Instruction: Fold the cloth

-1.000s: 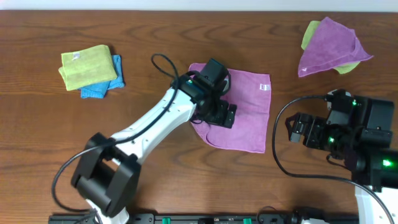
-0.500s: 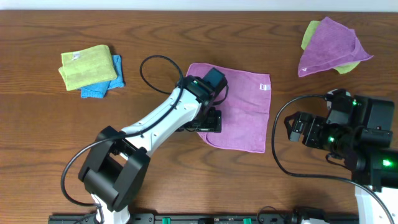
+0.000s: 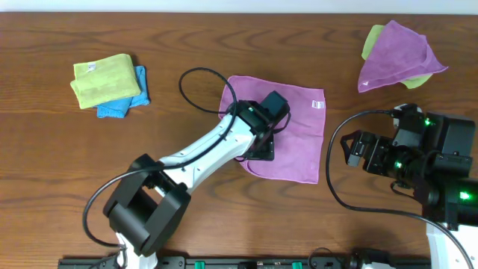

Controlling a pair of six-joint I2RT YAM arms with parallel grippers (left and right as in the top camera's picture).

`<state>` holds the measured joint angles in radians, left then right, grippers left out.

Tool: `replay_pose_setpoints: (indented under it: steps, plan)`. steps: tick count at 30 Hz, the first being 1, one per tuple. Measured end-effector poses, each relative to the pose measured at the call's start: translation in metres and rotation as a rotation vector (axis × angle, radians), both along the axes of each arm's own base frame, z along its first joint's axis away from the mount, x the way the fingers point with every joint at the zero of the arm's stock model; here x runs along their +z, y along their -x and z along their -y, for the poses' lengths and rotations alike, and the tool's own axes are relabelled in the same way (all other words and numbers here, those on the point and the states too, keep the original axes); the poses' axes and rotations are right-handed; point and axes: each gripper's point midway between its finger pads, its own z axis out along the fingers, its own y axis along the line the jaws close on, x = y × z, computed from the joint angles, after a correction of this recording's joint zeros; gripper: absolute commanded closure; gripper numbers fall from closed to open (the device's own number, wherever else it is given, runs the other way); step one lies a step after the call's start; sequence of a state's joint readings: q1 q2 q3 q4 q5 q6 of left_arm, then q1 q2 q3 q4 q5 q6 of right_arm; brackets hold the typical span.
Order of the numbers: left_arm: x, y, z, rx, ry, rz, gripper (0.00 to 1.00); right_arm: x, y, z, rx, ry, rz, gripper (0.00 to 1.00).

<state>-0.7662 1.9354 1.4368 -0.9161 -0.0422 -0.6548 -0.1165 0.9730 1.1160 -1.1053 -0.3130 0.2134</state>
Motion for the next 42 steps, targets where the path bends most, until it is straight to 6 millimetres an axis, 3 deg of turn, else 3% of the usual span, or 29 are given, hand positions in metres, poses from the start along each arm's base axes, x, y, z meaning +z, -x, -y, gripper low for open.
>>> replay_pose_setpoints:
  steps: [4,7,13,22,26,32,42]
  plan:
    - [-0.023,0.005,-0.008,0.000,-0.067,-0.049,0.11,0.000,0.000,-0.001,-0.001,-0.009,-0.001,0.01]
    - [-0.029,0.007,-0.010,0.009,-0.085,-0.063,0.30,0.000,0.000,-0.001,0.000,-0.010,0.000,0.01]
    - [-0.029,0.005,-0.011,0.003,-0.091,-0.058,0.47,0.001,0.000,-0.002,0.000,-0.011,0.000,0.01]
    - [-0.028,0.003,-0.014,0.007,-0.108,-0.043,0.93,0.001,0.000,-0.001,0.000,-0.011,0.000,0.01]
    - [-0.028,0.005,-0.019,0.004,-0.130,-0.047,0.94,0.001,0.000,-0.002,0.000,-0.011,0.001,0.01]
    - [-0.023,0.015,-0.043,0.035,-0.238,-0.073,0.94,0.000,0.000,-0.002,0.000,-0.011,-0.003,0.01]
    - [-0.015,0.038,-0.068,0.201,-0.344,-0.131,0.94,-0.001,0.001,-0.002,0.002,-0.013,-0.007,0.01]
